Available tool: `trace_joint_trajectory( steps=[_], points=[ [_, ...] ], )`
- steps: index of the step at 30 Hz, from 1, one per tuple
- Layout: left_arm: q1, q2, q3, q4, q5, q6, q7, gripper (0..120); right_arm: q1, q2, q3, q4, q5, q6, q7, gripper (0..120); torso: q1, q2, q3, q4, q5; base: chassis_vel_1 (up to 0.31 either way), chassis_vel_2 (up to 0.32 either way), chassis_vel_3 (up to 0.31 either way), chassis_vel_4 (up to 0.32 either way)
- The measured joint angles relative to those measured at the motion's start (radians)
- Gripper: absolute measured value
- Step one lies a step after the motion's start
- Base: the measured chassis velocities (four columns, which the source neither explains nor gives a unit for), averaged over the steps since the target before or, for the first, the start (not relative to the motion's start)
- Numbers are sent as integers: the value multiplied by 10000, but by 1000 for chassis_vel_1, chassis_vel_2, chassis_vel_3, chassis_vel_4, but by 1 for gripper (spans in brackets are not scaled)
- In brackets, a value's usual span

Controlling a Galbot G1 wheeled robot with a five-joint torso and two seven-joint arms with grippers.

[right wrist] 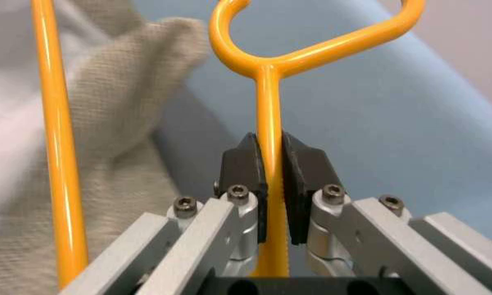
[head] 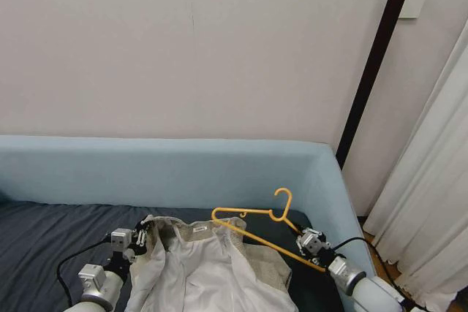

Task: Pick up the clothes from the sofa and hang them on the clothes hanger.

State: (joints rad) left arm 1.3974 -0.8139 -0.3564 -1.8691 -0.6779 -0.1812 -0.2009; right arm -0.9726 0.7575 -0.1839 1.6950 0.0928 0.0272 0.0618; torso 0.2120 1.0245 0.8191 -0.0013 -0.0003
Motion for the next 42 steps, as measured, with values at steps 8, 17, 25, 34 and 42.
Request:
trace_joint_trajectory(
  steps=[8, 17, 25, 34, 42],
  points=[
    [34, -103, 172, -148, 101, 87, -28, 2, 203, 496, -1175, -160, -277, -438, 195, 5, 0, 0, 0, -3, 2, 0, 0, 0, 0],
    [236, -159, 265, -407, 285, 108, -50, 2, 798, 1246, -1528, -830, 13, -770, 537, 5, 0, -1, 1, -1, 1, 0, 0, 0, 0],
    [126, -214, 640, -399, 487, 115, -93, 2, 1082, 1758, -1720, -946, 344, -1014, 910, 5, 0, -1, 1, -2, 1, 0, 0, 0, 0],
    [-371, -73, 1386, -296, 574, 291, -280, 2, 1402, 2119, -2177, -986, 343, -1174, 1034, 5, 1, -1, 2, -2, 1, 0, 0, 0, 0],
    [-495, 80, 1934, -441, 618, 409, -354, 2, 1833, 2347, -2498, -1301, 21, -1286, 1233, 5, 0, -1, 2, -2, 3, 0, 0, 0, 0]
  ],
)
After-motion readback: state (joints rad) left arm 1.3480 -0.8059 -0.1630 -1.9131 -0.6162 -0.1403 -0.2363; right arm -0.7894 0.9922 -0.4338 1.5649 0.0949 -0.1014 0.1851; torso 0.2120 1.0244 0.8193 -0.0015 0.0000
